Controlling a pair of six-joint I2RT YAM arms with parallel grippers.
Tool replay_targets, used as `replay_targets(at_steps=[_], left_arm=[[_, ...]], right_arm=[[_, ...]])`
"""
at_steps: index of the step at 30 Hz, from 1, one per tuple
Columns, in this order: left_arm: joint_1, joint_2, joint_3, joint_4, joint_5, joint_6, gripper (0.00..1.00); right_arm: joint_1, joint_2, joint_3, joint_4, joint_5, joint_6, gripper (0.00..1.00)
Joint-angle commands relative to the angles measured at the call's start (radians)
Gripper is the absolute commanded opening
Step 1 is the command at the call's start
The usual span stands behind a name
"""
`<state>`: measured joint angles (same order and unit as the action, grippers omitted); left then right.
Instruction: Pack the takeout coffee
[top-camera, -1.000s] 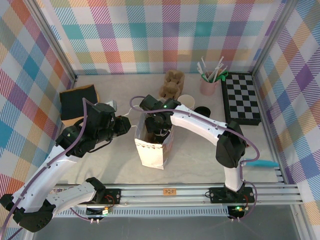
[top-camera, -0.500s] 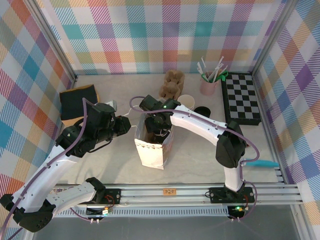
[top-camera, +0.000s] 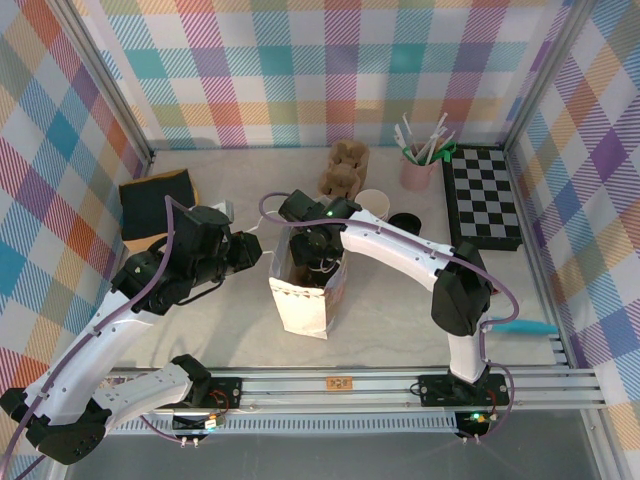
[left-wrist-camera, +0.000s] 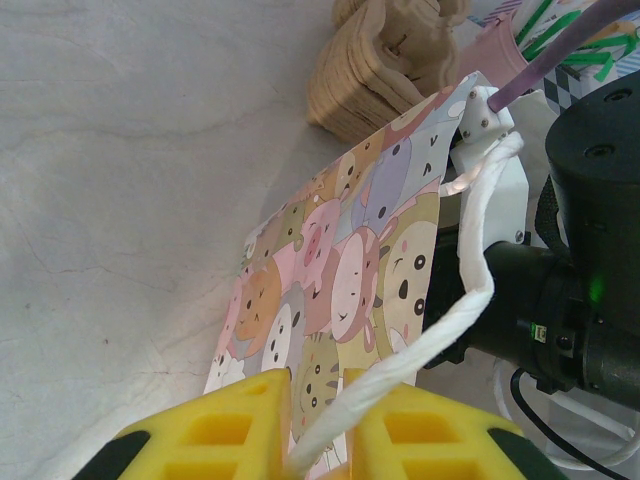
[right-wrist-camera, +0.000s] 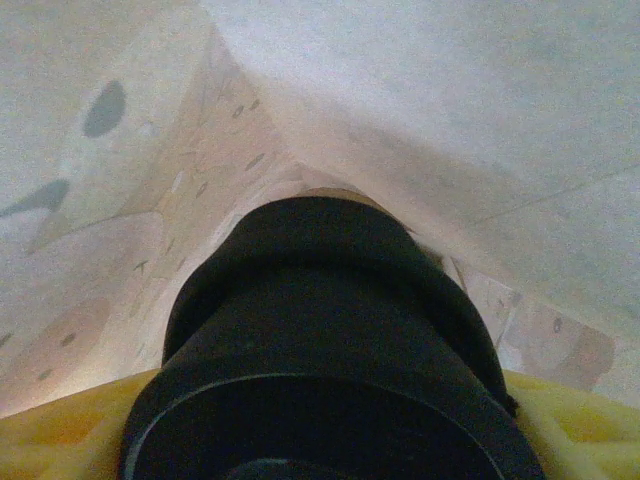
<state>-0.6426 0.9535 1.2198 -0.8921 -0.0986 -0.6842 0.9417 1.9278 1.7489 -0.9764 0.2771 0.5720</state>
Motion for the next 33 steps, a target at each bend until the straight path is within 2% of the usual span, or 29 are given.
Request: replay_targets(at_steps=[1, 33], left_arm=[[0.007, -0.007, 0.003, -0.022, -0.006, 0.011, 0.21], [0.006, -0.019, 0.004, -0.033, -0.017, 0.011, 0.25]], right_arm=[[0.022, 0.089, -0.057, -0.136, -0.086, 0.037, 0.63], [0.024, 0.073, 0.026, -0.176, -0.061, 0.017, 0.78]])
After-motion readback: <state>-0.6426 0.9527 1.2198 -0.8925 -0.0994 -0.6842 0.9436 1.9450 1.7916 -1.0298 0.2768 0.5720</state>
